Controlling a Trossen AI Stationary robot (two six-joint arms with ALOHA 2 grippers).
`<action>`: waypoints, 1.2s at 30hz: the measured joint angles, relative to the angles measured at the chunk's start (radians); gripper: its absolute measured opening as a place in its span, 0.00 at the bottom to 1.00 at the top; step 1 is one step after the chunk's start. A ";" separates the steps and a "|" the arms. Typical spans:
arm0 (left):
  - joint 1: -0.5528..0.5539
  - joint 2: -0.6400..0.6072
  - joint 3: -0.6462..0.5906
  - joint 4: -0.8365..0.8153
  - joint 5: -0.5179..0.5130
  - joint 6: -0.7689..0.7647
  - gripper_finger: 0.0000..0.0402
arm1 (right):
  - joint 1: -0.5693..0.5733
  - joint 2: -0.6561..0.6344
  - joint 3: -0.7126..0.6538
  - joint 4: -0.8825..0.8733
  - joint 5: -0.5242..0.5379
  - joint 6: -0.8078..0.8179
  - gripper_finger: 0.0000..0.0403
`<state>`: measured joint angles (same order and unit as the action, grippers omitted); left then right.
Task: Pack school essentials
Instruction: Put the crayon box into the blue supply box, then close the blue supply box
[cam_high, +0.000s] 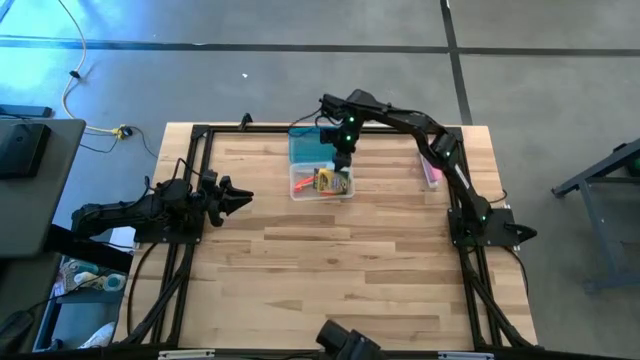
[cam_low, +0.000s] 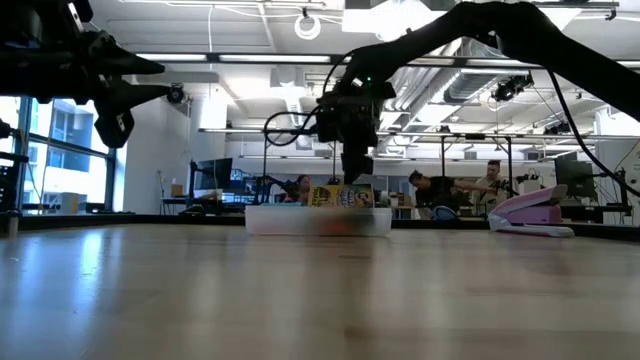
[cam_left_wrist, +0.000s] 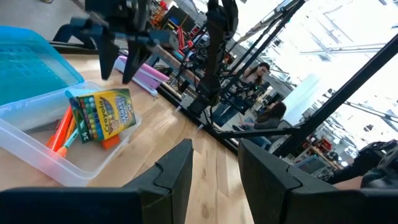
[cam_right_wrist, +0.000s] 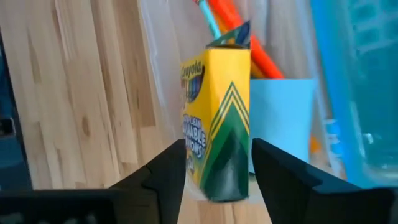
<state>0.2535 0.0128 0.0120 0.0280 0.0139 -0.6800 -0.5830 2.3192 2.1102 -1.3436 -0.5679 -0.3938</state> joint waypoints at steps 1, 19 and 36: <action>0.000 0.000 0.000 0.000 0.000 0.000 0.29 | -0.004 0.000 0.015 -0.010 0.000 0.014 0.43; 0.000 0.000 0.000 0.000 0.000 0.002 0.29 | 0.116 0.001 -0.032 -0.008 0.129 0.100 0.26; 0.000 0.000 0.000 0.008 -0.028 0.004 0.29 | 0.099 0.001 0.080 -0.037 0.213 0.159 0.21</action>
<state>0.2539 0.0128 0.0120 0.0360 -0.0145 -0.6756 -0.4837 2.3199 2.1898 -1.3810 -0.3551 -0.2351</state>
